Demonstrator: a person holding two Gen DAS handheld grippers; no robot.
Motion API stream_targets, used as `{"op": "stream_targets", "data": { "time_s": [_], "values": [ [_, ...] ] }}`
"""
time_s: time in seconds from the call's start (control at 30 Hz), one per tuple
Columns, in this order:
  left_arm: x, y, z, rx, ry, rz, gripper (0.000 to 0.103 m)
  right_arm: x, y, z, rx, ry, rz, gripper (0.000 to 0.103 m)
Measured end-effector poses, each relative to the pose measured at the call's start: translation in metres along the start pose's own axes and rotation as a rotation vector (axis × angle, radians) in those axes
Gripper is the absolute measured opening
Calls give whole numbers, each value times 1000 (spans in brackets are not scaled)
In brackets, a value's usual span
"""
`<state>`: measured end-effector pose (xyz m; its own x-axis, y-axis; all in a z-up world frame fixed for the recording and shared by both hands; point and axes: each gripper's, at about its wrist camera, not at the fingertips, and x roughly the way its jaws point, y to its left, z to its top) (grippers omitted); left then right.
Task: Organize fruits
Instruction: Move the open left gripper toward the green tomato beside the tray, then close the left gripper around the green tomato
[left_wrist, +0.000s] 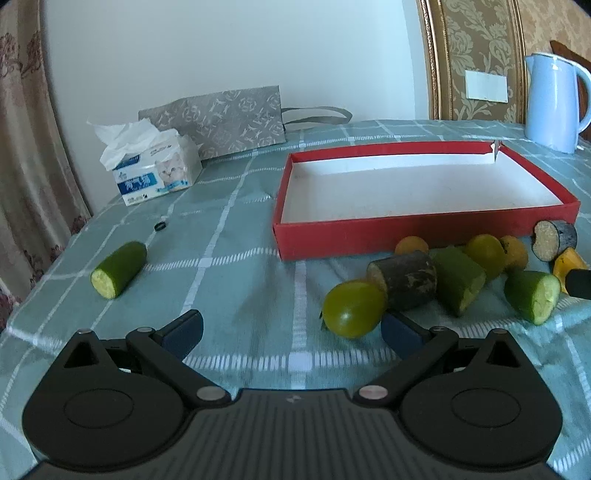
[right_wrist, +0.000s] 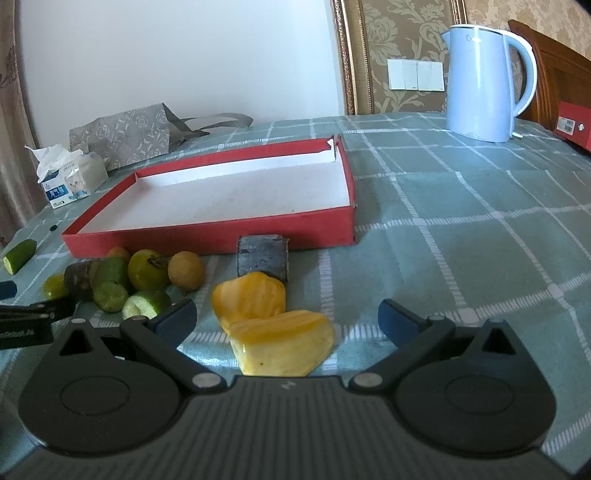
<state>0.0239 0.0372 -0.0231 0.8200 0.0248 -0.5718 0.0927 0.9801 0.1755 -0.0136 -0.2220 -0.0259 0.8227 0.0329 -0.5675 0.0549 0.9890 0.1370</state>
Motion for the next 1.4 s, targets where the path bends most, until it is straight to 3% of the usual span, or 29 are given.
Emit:
{"op": "stream_targets", "data": {
  "time_s": [0.17, 0.4, 0.5, 0.7, 0.77, 0.83, 1.23, 1.4],
  "values": [
    [6, -5, 4, 12, 1, 13, 103, 0, 0, 0, -1, 3, -2, 103],
    [16, 3, 7, -56, 13, 7, 102, 1, 1, 0, -3, 4, -3, 103],
    [14, 4, 4, -57, 4, -24, 93, 1, 1, 0, -3, 4, -3, 103],
    [8, 3, 2, -49, -9, -96, 65, 1, 1, 0, -3, 5, -9, 103],
    [6, 1, 1, -33, -17, -116, 49, 1, 1, 0, -1, 7, -9, 103],
    [5, 1, 0, -31, -18, -140, 43, 1, 1, 0, 0, 7, -12, 103],
    [6, 2, 3, -21, -21, -140, 41, 1, 0, 0, 5, 8, -14, 103],
    [1, 6, 7, 35, -67, -150, 41, 1, 1, 0, 1, 10, -18, 103]
  ]
}}
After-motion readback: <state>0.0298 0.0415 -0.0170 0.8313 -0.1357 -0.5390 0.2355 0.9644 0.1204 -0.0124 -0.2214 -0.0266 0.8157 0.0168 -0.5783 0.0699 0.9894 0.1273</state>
